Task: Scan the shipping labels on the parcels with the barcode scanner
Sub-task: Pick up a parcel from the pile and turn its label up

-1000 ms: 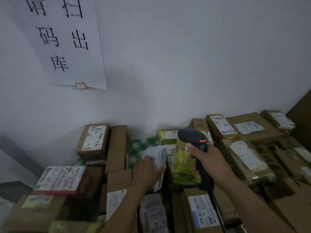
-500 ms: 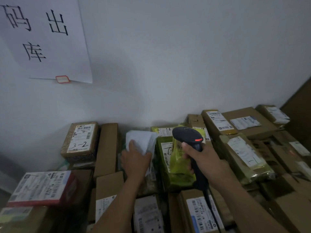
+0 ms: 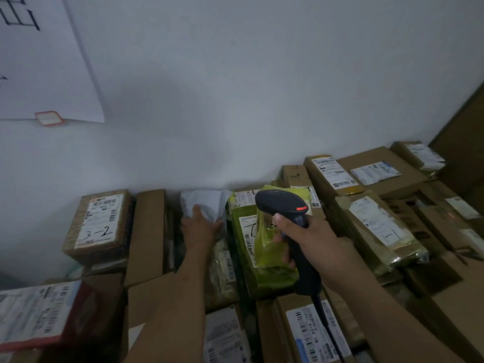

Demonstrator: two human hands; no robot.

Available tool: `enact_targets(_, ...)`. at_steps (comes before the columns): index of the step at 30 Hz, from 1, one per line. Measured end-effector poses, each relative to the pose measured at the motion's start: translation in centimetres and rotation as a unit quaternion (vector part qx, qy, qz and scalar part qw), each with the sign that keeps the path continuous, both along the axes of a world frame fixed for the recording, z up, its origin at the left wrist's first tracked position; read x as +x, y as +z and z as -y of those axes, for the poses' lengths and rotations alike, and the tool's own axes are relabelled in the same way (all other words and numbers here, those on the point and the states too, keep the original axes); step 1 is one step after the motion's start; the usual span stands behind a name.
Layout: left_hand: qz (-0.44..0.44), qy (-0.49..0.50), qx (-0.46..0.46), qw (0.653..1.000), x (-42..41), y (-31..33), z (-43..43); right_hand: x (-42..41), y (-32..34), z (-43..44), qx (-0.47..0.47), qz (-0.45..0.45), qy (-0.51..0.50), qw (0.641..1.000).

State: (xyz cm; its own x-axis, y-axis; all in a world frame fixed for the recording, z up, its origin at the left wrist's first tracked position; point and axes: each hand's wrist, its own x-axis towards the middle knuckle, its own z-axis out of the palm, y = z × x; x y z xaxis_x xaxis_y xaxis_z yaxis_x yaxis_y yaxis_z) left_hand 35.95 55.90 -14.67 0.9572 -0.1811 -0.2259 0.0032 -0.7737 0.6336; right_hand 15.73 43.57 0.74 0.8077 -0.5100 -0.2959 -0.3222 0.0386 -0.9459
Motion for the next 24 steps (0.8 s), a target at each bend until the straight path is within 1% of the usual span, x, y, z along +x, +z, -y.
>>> enact_targets(2, -0.063, -0.069, 0.029, 0.995, -0.3, -0.5, -0.2, -0.2, 0.1, 0.0, -0.005, 0.004, 0.001, 1.000)
enact_targets(3, -0.073, -0.089, 0.046, 0.992, -0.4, -0.4, -0.3, -0.4, 0.2, 0.0, -0.010, 0.005, 0.001, 1.000)
enact_targets(5, -0.040, -0.068, 0.062, 0.995, -0.8, 0.1, -0.1, -0.9, 0.3, 0.2, -0.024, 0.005, -0.008, 1.000)
enact_targets(6, 0.001, -0.040, 0.043, 0.998, -1.0, 0.8, 0.3, -1.1, 0.4, 0.4, -0.030, 0.010, -0.020, 0.999)
enact_targets(7, 0.049, -0.023, -0.002, 0.999, -1.5, 1.9, 0.7, -1.4, 0.5, 0.6, -0.030, 0.020, -0.041, 0.999)
enact_targets(8, 0.098, -0.021, -0.071, 0.992, -2.2, 3.1, 1.2, -1.6, 0.6, 0.8, -0.026, 0.031, -0.067, 0.997)
enact_targets(9, 0.120, -0.031, -0.133, 0.983, -3.3, 4.5, 1.7, -1.8, 0.6, 1.1, -0.022, 0.038, -0.096, 0.994)
enact_targets(10, 0.121, -0.046, -0.170, 0.977, -4.5, 5.9, 2.1, -1.9, 0.6, 1.4, -0.019, 0.039, -0.124, 0.991)
enact_targets(12, 0.070, -0.077, -0.180, 0.978, -7.2, 8.4, 2.7, -2.1, 0.6, 1.8, -0.007, 0.037, -0.163, 0.986)
enact_targets(14, -0.034, -0.111, -0.188, 0.975, -9.5, 9.6, 2.9, -2.3, 0.7, 1.9, 0.015, 0.035, -0.176, 0.984)
enact_targets(16, -0.124, -0.129, -0.201, 0.963, -10.9, 10.1, 3.0, -2.5, 0.9, 1.9, 0.042, 0.022, -0.165, 0.985)
enact_targets(19, -0.190, -0.117, -0.254, 0.941, -11.9, 10.4, 2.7, -2.8, 1.2, 1.6, 0.041, 0.003, -0.138, 0.990)
enact_targets(24, -0.265, -0.081, -0.349, 0.895, -11.7, 10.5, 1.0, -2.9, 1.7, 1.2, 0.044, 0.016, -0.091, 0.995)
